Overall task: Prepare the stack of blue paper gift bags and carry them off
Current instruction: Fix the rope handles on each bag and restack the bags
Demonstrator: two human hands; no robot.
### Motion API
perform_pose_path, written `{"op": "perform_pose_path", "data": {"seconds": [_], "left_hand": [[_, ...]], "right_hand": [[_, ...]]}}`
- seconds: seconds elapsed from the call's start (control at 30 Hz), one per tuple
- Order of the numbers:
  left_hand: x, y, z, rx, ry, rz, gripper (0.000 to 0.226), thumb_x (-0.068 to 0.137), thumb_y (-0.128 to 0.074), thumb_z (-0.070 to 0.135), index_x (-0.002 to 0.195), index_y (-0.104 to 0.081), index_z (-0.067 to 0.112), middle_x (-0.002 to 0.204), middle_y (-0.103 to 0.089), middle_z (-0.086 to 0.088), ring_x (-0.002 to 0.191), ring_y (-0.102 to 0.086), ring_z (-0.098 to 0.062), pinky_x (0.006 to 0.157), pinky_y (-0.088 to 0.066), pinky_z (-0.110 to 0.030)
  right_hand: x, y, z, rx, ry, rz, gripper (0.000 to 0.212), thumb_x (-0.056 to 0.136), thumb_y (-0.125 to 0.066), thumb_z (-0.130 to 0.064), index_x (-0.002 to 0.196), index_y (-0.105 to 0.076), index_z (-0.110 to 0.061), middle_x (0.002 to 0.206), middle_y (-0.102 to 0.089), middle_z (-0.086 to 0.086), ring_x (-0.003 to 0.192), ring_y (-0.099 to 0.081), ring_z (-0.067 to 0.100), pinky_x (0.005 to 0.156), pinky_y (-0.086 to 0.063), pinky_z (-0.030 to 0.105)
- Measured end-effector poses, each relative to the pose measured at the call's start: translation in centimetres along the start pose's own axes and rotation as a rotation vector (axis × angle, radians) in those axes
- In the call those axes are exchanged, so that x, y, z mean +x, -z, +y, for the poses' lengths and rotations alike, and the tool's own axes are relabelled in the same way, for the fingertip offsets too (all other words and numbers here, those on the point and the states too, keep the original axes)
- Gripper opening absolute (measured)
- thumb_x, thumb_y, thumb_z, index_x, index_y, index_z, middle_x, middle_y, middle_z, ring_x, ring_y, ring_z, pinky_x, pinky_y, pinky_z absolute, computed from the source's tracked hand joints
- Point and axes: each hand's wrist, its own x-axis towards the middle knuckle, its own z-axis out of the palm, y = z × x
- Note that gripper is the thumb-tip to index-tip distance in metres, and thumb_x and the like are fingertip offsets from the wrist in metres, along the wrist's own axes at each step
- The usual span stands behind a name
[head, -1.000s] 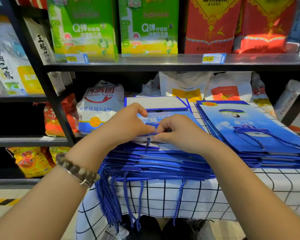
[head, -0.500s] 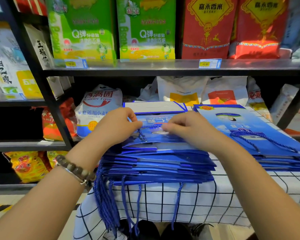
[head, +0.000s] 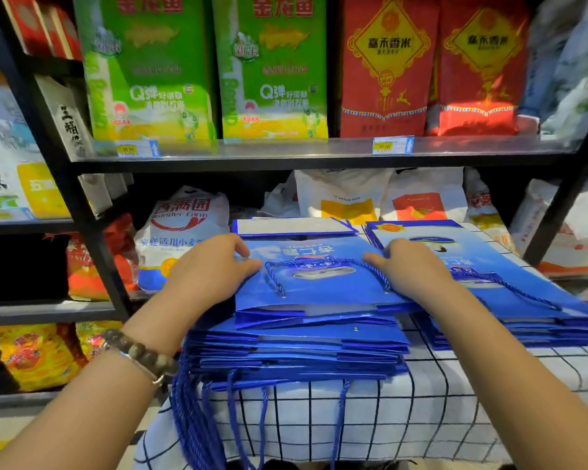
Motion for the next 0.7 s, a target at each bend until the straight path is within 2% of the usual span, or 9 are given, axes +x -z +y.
{"op": "perform_pose_path", "data": {"seconds": [0.1,0.2,0.33,0.47,0.57,0.7], "left_hand": [[0.2,0.5,2.2,-0.032,-0.096,0.033,0.028,0.083,-0.061,0.047,0.104,-0.060,0.028,0.109,-0.060,-0.006,0.096,-0.055,-0.026,0.080,-0.043,-0.034],[0.6,0.1,5.9,-0.037,-0.199,0.047,0.028,0.084,-0.061,0.046,0.105,-0.063,0.029,0.114,-0.062,-0.004,0.101,-0.057,-0.026,0.083,-0.043,-0.033],[1.8,-2.0,11.9,0.010,-0.336,0.025,0.035,0.086,-0.058,0.045,0.115,-0.061,0.027,0.124,-0.059,-0.003,0.111,-0.055,-0.027,0.087,-0.042,-0.032],[2.5,-5.3,17.3,-0.029,-0.393,-0.103,0.034,0.088,-0.058,0.040,0.116,-0.061,0.020,0.119,-0.061,-0.008,0.102,-0.059,-0.030,0.082,-0.046,-0.033],[3.2,-8.6,19.9,-0.019,-0.398,-0.167,0.036,0.088,-0.059,0.038,0.116,-0.061,0.015,0.120,-0.061,-0.008,0.106,-0.057,-0.029,0.084,-0.048,-0.036],[3.5,-11.7,21.3,0.059,-0.372,-0.240,0.034,0.089,-0.056,0.039,0.113,-0.059,0.015,0.114,-0.062,-0.009,0.103,-0.057,-0.029,0.075,-0.045,-0.034]], "right_hand": [[0.1,2.2,1.7,0.020,0.040,0.160,0.052,0.088,-0.051,-0.050,0.096,-0.061,0.001,0.093,-0.064,0.018,0.091,-0.057,0.036,0.072,-0.044,0.039],[0.1,5.1,4.7,-0.001,0.052,0.292,0.055,0.088,-0.052,-0.050,0.105,-0.062,0.002,0.102,-0.065,0.024,0.093,-0.057,0.039,0.073,-0.044,0.039],[0.3,8.4,9.9,-0.027,-0.012,0.375,0.050,0.088,-0.054,-0.046,0.114,-0.062,-0.004,0.115,-0.063,0.022,0.105,-0.056,0.039,0.076,-0.039,0.037],[0.5,10.1,15.6,-0.075,-0.101,0.358,0.045,0.086,-0.056,-0.044,0.098,-0.067,-0.001,0.102,-0.065,0.027,0.095,-0.058,0.041,0.072,-0.040,0.039],[0.4,10.2,18.6,-0.086,-0.176,0.309,0.047,0.087,-0.056,-0.044,0.101,-0.067,-0.001,0.103,-0.065,0.025,0.095,-0.058,0.040,0.072,-0.043,0.039],[0.2,8.6,20.5,-0.087,-0.251,0.233,0.046,0.089,-0.054,-0.045,0.105,-0.065,-0.004,0.100,-0.066,0.021,0.092,-0.059,0.036,0.072,-0.043,0.037]]}}
